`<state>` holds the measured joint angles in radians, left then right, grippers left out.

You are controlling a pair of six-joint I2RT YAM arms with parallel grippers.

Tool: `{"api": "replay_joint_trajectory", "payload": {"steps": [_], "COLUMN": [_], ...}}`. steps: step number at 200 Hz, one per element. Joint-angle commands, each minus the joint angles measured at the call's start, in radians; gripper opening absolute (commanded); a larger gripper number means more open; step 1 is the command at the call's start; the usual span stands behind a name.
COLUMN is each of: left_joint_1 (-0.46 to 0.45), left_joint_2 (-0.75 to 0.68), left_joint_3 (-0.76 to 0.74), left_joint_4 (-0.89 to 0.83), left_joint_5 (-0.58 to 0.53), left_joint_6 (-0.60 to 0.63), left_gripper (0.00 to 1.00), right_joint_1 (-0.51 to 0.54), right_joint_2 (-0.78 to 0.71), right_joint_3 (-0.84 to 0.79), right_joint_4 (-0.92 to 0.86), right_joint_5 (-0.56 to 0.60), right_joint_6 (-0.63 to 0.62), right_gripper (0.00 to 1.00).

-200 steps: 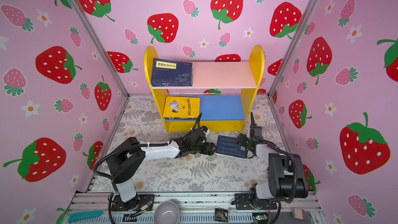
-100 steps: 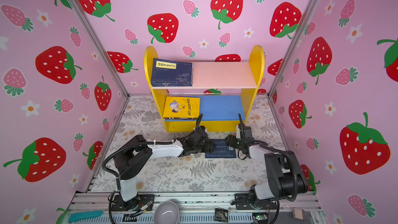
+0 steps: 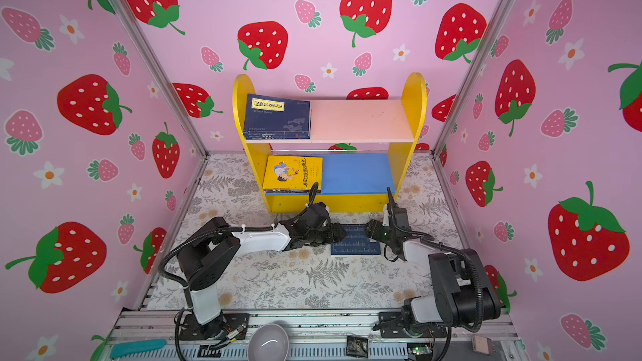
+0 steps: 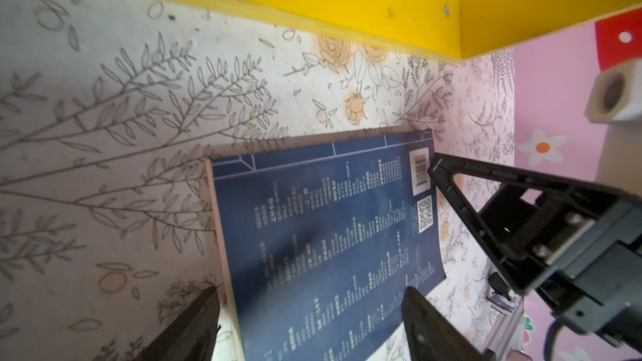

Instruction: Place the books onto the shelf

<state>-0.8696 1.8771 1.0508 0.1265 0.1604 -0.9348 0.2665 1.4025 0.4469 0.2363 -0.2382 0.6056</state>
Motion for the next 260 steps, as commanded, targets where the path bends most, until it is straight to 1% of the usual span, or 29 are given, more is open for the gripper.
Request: {"api": "replay_joint_trajectory", "payload": {"steps": [1,53,123,153,239,260], "left_joint_1": [-0.002,-0.014,-0.047,-0.046,-0.042,-0.031], "left_joint_2": [-0.016,0.012,-0.030,-0.049,-0.110,-0.098], "left_joint_3": [-0.028,-0.034,-0.057,-0.082,-0.064,-0.092], "left_joint_4": [0.029,0.022,0.065,0.126,0.126,0.193], "left_joint_5": [0.070,0.107,0.109,0.114,0.102,0.115], "left_joint_6": [-0.068,-0.108,-0.098,-0.114,-0.143,-0.186], "left_gripper": [0.83,0.82,0.82,0.82,0.83,0.82], "right_joint_1": [0.007,0.029,0.059,0.071,0.076,0.076], "right_joint_2": [0.006,0.006,-0.015,-0.020,-0.032,-0.033], "right_joint_3": [-0.039,-0.051,-0.079,-0.090,-0.098,-0.101], "right_joint_4": [-0.116,-0.102,-0.086,-0.076,-0.067,-0.058], "right_joint_5": [0.030,0.029,0.044,0.050,0.048,0.041], "right_joint_6": [0.020,0.032,0.050,0.057,0.054,0.054], "right_gripper": [0.66,0.66,0.66,0.65,0.65,0.65]}}
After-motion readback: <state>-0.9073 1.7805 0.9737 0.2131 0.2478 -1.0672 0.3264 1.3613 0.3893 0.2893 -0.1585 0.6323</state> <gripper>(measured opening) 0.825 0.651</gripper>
